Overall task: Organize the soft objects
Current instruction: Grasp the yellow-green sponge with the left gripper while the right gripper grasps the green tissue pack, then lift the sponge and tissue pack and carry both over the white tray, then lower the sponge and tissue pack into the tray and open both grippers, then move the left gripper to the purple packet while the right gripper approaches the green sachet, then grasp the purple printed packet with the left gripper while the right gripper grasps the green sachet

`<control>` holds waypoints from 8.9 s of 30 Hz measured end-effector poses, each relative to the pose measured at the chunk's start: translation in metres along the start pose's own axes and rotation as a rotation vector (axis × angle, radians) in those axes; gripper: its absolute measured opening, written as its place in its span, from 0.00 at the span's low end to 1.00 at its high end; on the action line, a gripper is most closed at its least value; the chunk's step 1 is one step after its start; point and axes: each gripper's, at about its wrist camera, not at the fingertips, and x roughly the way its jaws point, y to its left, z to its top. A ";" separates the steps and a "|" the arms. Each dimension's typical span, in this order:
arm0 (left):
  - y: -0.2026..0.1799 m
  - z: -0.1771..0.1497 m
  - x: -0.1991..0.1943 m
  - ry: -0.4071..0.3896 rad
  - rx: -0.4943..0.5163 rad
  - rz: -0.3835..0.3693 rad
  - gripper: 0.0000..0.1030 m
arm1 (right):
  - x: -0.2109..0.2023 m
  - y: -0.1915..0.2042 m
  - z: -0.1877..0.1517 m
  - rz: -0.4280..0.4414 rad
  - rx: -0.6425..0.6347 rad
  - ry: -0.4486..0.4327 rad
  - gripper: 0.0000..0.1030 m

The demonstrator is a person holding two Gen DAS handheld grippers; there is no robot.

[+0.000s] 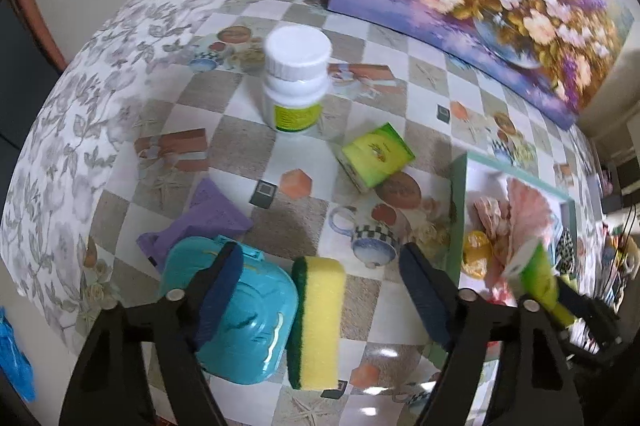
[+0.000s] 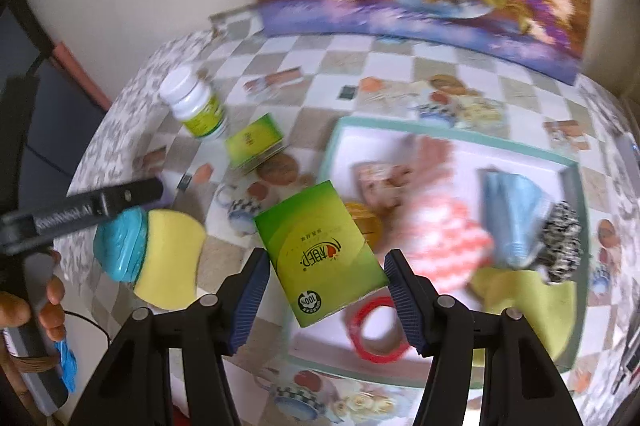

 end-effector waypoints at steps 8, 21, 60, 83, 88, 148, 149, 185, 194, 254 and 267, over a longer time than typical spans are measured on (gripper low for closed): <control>-0.016 -0.005 0.004 0.016 0.063 0.005 0.63 | -0.010 -0.023 0.000 -0.001 0.062 -0.014 0.61; -0.042 -0.015 0.024 0.065 0.221 0.134 0.55 | -0.009 -0.019 -0.001 0.013 0.054 -0.015 0.61; -0.121 -0.024 -0.020 -0.049 0.247 -0.289 0.29 | -0.019 -0.089 -0.007 -0.055 0.241 -0.028 0.61; -0.142 -0.034 0.054 0.084 0.233 -0.351 0.29 | 0.011 -0.124 -0.017 -0.120 0.310 0.060 0.61; -0.146 -0.035 0.051 0.073 0.269 -0.319 0.30 | 0.017 -0.124 -0.019 -0.126 0.304 0.081 0.61; 0.044 0.034 0.005 -0.081 -0.122 0.068 0.93 | 0.034 0.037 0.029 -0.061 -0.068 -0.028 0.79; 0.048 0.035 0.005 -0.076 -0.127 0.071 0.93 | 0.037 0.044 0.031 -0.044 -0.076 -0.027 0.79; 0.165 0.032 0.050 0.004 -0.192 -0.053 0.93 | 0.160 0.107 0.093 -0.032 -0.173 0.137 0.79; 0.168 0.032 0.063 0.016 -0.190 -0.036 0.93 | 0.183 0.115 0.104 -0.051 -0.223 0.160 0.79; 0.141 0.044 0.082 0.176 -0.239 -0.074 0.27 | 0.054 0.065 0.031 0.043 -0.053 0.021 0.69; 0.142 0.044 -0.017 -0.034 -0.287 -0.103 0.09 | 0.008 0.040 0.009 0.048 -0.015 -0.041 0.69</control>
